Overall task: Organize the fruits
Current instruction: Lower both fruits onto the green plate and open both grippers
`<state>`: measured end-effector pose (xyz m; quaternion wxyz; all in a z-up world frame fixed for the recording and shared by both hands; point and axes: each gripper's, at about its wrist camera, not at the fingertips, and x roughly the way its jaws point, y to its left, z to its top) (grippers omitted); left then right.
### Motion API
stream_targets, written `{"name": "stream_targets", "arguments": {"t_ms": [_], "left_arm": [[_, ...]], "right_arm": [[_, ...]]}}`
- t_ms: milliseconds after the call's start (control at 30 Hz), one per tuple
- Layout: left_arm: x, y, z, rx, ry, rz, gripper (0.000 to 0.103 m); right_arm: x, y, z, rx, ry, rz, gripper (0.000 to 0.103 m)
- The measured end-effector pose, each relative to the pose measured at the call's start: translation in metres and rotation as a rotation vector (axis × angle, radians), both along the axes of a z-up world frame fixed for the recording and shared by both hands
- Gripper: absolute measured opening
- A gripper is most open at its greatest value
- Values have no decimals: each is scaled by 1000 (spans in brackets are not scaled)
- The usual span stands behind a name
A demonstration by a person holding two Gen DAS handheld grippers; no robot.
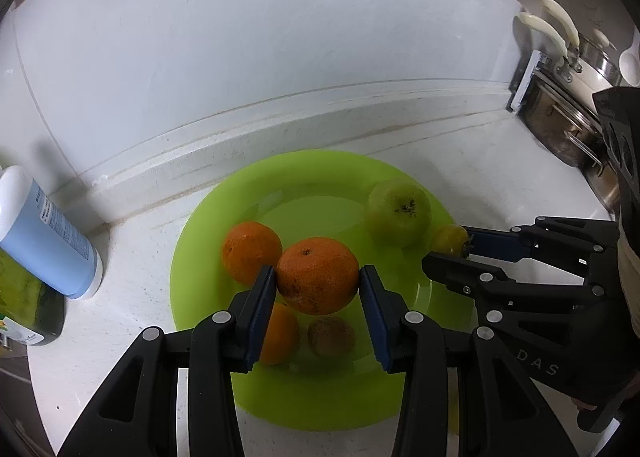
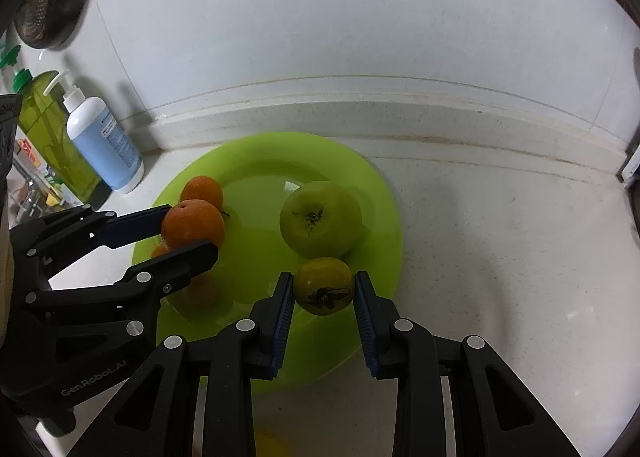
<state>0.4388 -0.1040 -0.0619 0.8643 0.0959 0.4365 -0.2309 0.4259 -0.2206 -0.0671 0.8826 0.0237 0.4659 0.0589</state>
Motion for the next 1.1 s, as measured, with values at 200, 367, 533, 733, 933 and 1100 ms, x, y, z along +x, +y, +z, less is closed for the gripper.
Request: {"name": "stream_targets", "arguments": {"t_ms": [200,367,533,733,933,1100], "left_arm": [[-3,0,4,5,-30,2,43],[-7,6,8,5,-35,26,43],[-19,16,19,-5,-56,43,47],[-42,31,42,-41,-97,51,53],[-75,41,67,-62,-149,57,58],[-105,46,85,-81,-191,47,63]], "right_arm": [[-1,-1,1,7,-7,10,32],[-4,-2,3,17,-10,2,32],[-14,-1,11,28,-26,-4,32],[-38,1,34,45,-84,-14,33],[-71,1,61,25,-165,-28,38],[-103,2,79,9,-211,-35,38]]}}
